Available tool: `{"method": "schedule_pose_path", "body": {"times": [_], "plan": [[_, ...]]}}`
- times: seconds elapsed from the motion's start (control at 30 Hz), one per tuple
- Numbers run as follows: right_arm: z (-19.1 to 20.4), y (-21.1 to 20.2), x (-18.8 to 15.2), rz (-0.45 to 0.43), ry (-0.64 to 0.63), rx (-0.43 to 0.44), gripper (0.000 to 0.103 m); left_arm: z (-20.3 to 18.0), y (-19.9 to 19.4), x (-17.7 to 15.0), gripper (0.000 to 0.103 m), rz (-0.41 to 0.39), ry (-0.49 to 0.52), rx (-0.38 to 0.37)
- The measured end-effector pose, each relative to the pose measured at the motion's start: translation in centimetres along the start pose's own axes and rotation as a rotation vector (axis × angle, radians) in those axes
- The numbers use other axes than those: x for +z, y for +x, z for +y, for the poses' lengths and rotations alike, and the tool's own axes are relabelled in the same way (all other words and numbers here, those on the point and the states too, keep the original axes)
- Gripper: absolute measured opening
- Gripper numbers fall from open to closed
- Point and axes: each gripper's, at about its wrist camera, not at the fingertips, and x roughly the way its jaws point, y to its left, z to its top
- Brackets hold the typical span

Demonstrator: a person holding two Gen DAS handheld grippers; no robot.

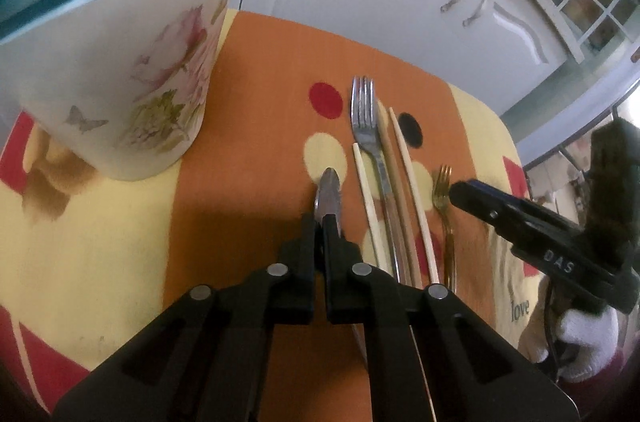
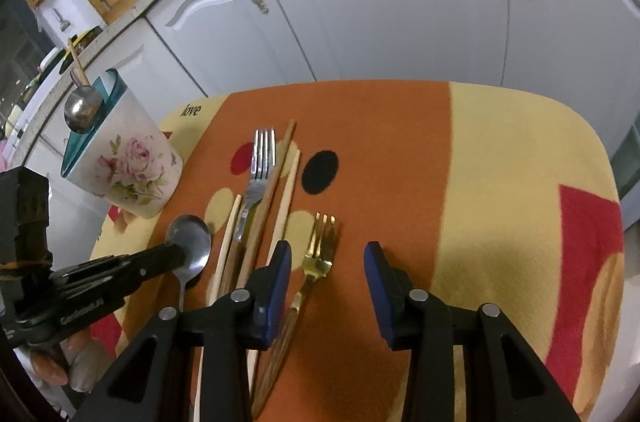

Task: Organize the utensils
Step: 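Close the left tool on the steel spoon while the right tool grasps the gold fork, then lift the spoon and fork and drop them into the floral holder with both tools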

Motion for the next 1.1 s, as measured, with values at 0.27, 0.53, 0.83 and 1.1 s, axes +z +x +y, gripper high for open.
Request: {"method": "schedule_pose_path", "body": {"times": [0.27, 0.53, 0.83, 1.1], "plan": [[-1.0, 1.8, 1.0, 0.011, -0.021, 0.081, 0.024, 1.3, 0.1, -0.4, 0.020, 0.024, 0.001, -0.039], [-0.8, 1.8, 0.5, 0.022, -0.071, 0.137, 0.008, 0.9, 0.7, 0.5, 0.018, 0.017, 0.030, -0.059], [-0.1, -2.3, -0.8, -0.051, -0.071, 0.116, 0.001, 0.8, -0.5, 0.0, 0.001, 0.019, 0.048, -0.095], [1.9, -8.1, 0.1, -0.195, -0.099, 0.088, 0.001, -0.2, -5.6, -0.5, 0.001, -0.059, 0.088, -0.141]]}}
